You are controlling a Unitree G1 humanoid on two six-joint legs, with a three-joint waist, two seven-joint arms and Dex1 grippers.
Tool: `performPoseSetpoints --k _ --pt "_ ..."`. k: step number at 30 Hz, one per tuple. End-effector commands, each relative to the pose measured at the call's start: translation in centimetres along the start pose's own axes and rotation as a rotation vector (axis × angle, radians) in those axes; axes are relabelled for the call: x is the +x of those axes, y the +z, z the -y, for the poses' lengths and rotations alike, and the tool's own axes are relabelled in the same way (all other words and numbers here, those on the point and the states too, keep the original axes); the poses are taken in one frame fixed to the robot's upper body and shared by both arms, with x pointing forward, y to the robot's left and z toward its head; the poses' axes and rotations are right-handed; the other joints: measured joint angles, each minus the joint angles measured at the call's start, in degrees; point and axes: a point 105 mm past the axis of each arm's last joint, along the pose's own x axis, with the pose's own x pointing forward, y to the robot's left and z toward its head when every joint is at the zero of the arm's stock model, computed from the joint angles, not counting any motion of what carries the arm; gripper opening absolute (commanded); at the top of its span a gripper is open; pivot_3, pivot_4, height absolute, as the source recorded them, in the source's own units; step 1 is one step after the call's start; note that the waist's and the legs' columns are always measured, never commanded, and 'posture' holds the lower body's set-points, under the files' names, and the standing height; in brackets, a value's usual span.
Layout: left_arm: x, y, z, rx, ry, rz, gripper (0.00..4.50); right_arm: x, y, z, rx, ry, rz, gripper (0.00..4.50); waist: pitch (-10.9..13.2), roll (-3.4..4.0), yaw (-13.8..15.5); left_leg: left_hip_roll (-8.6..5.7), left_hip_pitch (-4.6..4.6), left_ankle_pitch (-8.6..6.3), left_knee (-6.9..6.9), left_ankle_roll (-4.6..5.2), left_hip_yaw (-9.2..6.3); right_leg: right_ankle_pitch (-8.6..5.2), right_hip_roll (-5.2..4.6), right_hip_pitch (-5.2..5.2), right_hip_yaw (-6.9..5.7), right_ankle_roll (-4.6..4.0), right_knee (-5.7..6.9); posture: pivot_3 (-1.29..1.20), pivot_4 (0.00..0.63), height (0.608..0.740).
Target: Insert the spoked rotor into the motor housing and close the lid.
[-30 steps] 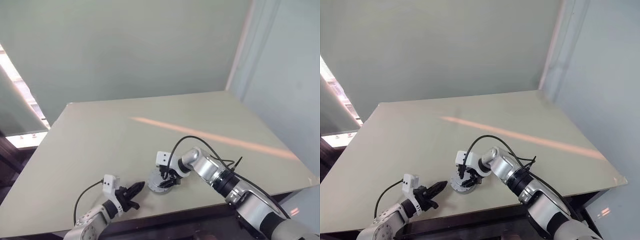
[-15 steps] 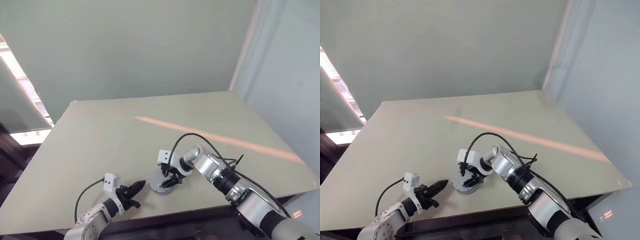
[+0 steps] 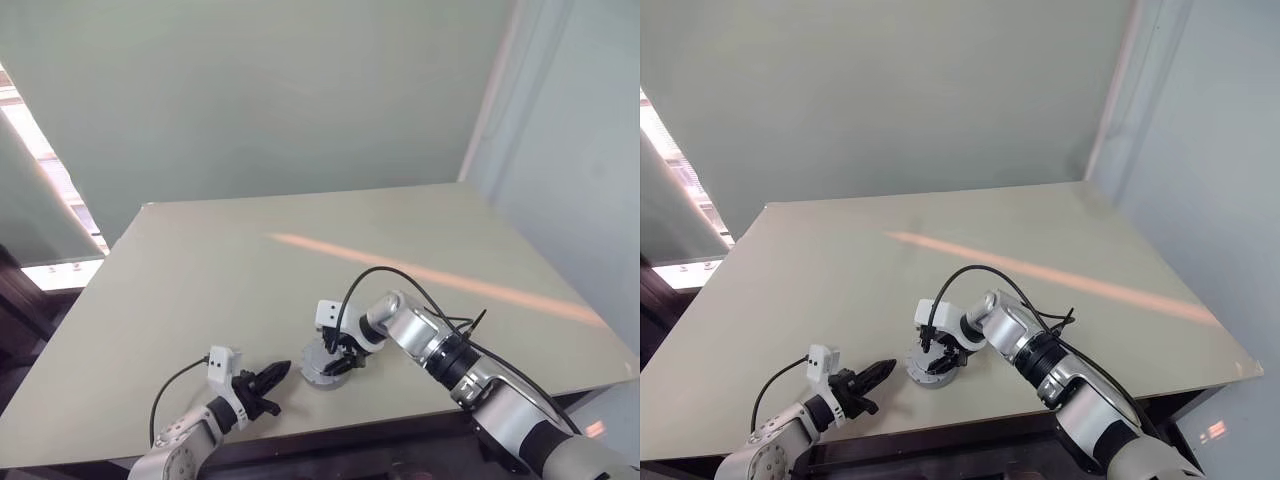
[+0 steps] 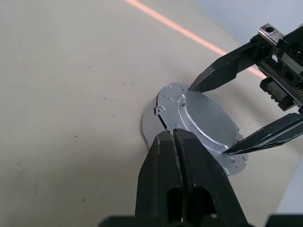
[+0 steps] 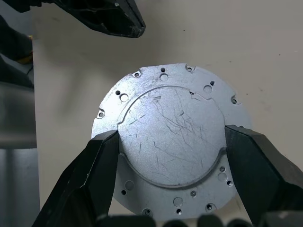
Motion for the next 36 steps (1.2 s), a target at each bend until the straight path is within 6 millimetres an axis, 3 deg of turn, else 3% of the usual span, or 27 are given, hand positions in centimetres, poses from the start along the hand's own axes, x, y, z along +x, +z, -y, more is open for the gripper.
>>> performPoseSetpoints --k 1,13,23,36 --pt "0.2 0.9 0.3 0.035 -0.022 0.025 0.0 1.7 -4.6 -1.1 0.115 0.021 -0.156 3.22 0.0 0.01 -0.1 0.02 0.08 0.0 -0.01 0.0 0.01 0.0 0.01 0.06 0.0 0.0 0.01 0.0 0.0 0.74" --pt "0.1 0.8 0.6 0.042 -0.027 0.024 0.0 2.0 -5.5 -0.9 0.062 -0.014 -0.22 3.22 -0.2 0.08 -0.2 0.05 0.28 0.0 -0.06 -0.01 0.05 -0.01 0.03 0.18 0.02 -0.01 0.02 0.0 0.0 0.74" --pt "1.7 1.1 1.2 0.114 -0.044 -0.002 0.0 1.7 -5.8 -0.7 0.044 -0.018 -0.247 3.22 -0.3 0.11 -0.1 0.05 0.52 -0.01 -0.07 -0.03 0.07 -0.02 0.01 0.39 0.03 -0.03 0.01 0.0 0.0 0.74" --pt "2.1 -2.1 0.2 0.175 -0.007 -0.204 0.0 1.5 -5.5 -0.6 0.067 -0.023 -0.224 3.22 -0.4 0.29 -0.1 0.03 0.58 -0.02 -0.1 -0.03 0.06 -0.03 -0.01 0.46 0.03 -0.02 -0.01 0.0 0.0 0.74"
